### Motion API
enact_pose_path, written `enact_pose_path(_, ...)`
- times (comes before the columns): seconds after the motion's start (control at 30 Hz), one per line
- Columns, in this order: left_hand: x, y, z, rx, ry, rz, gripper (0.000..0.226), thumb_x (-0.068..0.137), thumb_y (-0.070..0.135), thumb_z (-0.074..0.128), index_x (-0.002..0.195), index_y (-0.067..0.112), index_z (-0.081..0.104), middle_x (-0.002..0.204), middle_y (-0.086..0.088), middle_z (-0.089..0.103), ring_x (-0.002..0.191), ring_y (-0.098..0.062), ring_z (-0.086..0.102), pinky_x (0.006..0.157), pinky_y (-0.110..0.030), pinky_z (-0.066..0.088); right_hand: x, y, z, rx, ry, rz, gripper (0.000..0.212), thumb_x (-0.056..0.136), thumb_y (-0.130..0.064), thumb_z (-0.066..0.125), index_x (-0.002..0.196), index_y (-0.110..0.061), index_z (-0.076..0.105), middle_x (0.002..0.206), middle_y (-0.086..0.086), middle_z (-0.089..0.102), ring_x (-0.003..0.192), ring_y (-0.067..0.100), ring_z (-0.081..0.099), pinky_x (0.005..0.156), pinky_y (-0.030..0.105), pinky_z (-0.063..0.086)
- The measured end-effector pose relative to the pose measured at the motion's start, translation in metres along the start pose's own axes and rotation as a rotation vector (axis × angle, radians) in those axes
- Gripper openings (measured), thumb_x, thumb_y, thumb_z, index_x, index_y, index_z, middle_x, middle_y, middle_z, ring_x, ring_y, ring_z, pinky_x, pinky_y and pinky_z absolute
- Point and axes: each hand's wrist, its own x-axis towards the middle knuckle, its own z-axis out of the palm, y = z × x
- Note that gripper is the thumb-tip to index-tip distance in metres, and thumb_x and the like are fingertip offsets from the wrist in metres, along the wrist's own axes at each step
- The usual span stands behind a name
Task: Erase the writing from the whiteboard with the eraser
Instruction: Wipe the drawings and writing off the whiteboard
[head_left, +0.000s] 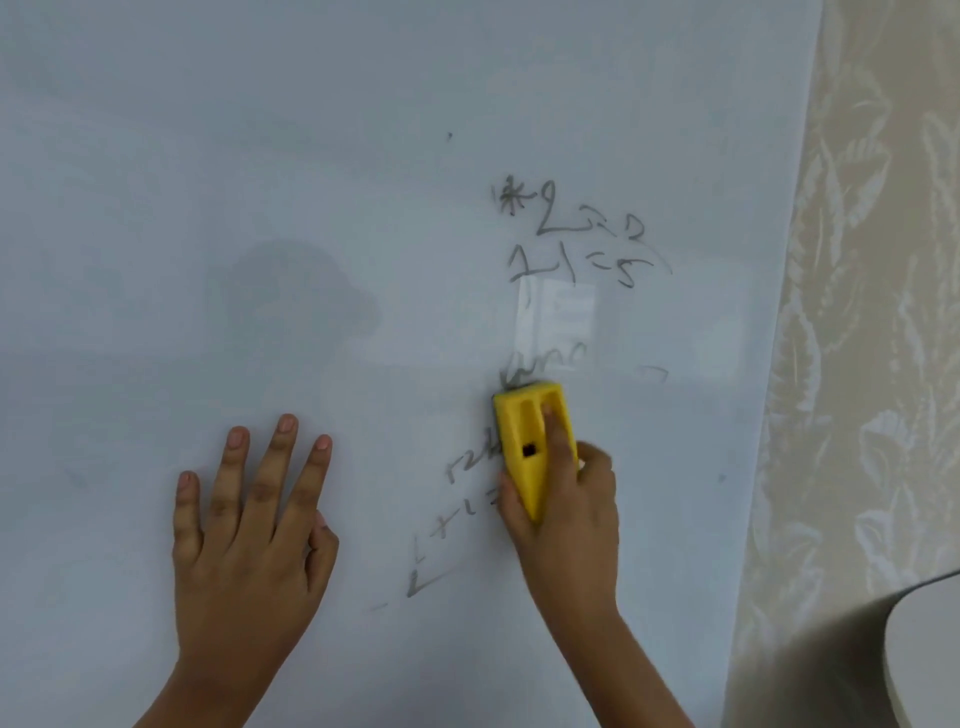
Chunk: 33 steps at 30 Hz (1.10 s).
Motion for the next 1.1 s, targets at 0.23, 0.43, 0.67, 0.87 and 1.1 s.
enact_pose_path(0.23,-0.004,-0.002,0.001,0.01,-0.007,0.021,0.05,0.094,0.018,0.037,0.143,0.01,0.043,0.15,-0.015,0.037,0.142,-0.036,0.026,0.115,-0.054,0.017,0.049,0.022,-0.02,-0.024,0.115,0.311,0.067,0.088,-0.037,0.053,0.144,-0.023,0.02,0.122,0.02,0.042,0.104,0.037,0.044,0.084,0.049,0.041)
enact_pose_path(0.43,-0.002,-0.002,0.001,-0.001,0.001,0.014,0.049,0.094,0.019,0.035,0.142,0.012,0.043,0.147,-0.014,0.041,0.14,-0.035,0.028,0.114,-0.054,0.019,-0.002,-0.03,-0.003,-0.035,-0.031,-0.121,0.073,0.076,-0.038,0.068,0.138,-0.031,0.03,0.11,0.017,0.053,0.088,0.032,0.055,0.066,0.044,0.048)
enact_pose_path(0.67,-0.006,-0.002,0.005,0.015,0.031,0.021,0.052,0.092,0.019,0.036,0.144,0.013,0.041,0.152,-0.01,0.033,0.147,-0.029,0.019,0.114,-0.054,0.018,0.041,0.014,-0.018,0.037,0.07,0.222,0.069,0.085,-0.039,0.058,0.143,-0.03,0.021,0.124,0.018,0.042,0.107,0.035,0.044,0.085,0.05,0.044)
enact_pose_path(0.87,-0.004,-0.001,0.003,-0.001,0.021,0.017,0.05,0.093,0.019,0.035,0.142,0.012,0.042,0.149,-0.012,0.038,0.146,-0.03,0.02,0.115,-0.053,0.017,0.007,-0.028,-0.004,-0.006,0.002,-0.074,0.073,0.075,-0.034,0.07,0.137,-0.03,0.032,0.111,0.019,0.053,0.088,0.036,0.053,0.069,0.046,0.047)
enact_pose_path(1.1,-0.005,-0.001,0.002,-0.002,0.001,0.016,0.049,0.095,0.02,0.033,0.142,0.012,0.042,0.149,-0.012,0.037,0.141,-0.035,0.026,0.114,-0.054,0.018,0.038,-0.009,-0.011,0.016,0.132,0.2,0.067,0.085,-0.038,0.058,0.142,-0.029,0.025,0.121,0.018,0.043,0.103,0.035,0.044,0.081,0.047,0.041)
